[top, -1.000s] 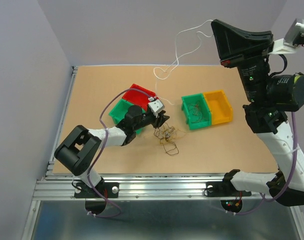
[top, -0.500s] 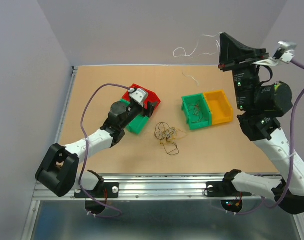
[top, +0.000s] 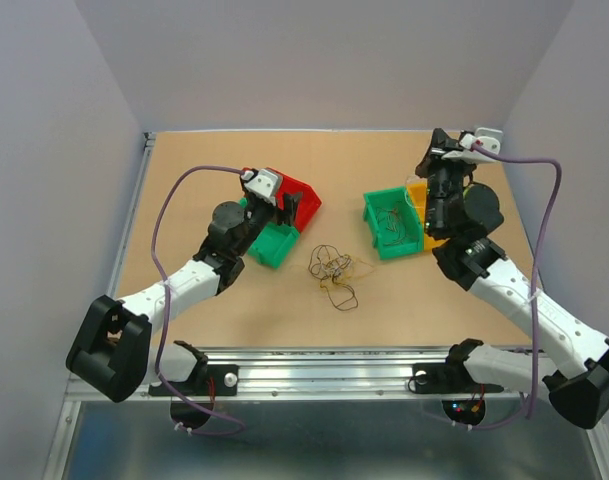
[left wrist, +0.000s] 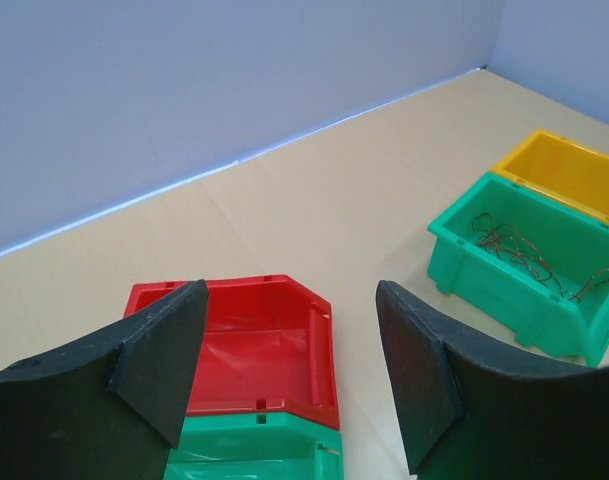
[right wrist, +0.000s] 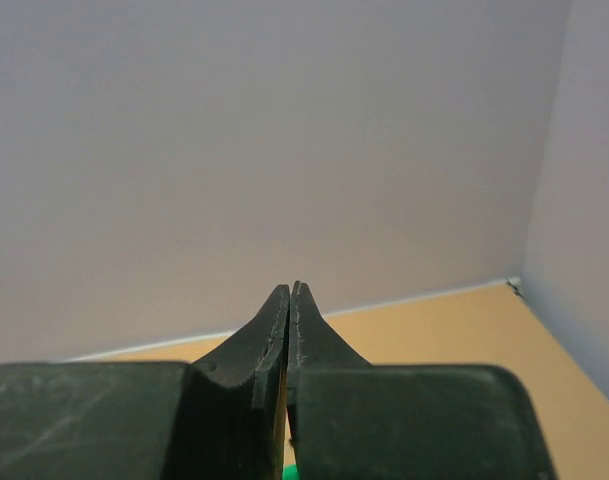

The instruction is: Untangle the cables

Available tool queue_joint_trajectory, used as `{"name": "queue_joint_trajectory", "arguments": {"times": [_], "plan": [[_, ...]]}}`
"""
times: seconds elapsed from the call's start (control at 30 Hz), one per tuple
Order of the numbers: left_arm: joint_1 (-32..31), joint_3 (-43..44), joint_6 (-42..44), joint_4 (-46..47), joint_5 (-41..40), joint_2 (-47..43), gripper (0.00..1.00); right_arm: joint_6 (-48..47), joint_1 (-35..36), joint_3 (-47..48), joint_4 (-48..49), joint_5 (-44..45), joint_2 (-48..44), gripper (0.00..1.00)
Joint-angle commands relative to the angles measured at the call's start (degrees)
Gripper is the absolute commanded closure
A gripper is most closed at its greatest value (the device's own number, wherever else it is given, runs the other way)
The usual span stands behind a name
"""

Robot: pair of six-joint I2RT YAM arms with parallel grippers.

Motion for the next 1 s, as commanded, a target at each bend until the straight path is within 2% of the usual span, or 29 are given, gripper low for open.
{"name": "queue_joint_trajectory", "arguments": {"times": [0.0,0.2,0.37,0.47,0.57,0.97], "plan": [[0.0,0.3,-0.6,3.5,-1.9,-1.4,0.21,-6.0,-1.3,-3.1,9.9,11.0,2.3,0.99],[0.0,0.0,-0.6,3.8,-1.5,-1.6,0.21,-2.1,-6.3,-9.4,10.4,12.0,2.0,0.99],[0.0,-0.3,-0.7,4.2,-1.2,-1.9,0.21,7.2,-14.4,-16.2,10.2,8.9,1.7,0.99],[0.1,-0.5,-0.7,4.2,-1.2,-2.1,0.21,11.2,-17.6,-16.1,8.1,8.7,3.9,0.99],[0.1,-0.4,-0.7,4.2,-0.6,-2.2,0.21,15.4,-19.3,-14.7,4.0,7.5,6.2,0.99],[0.1,-0.3,-0.4,4.1,1.0,-1.7,0.21,24.2,-21.0,-18.8,3.5,0.2,11.6,0.99]]}}
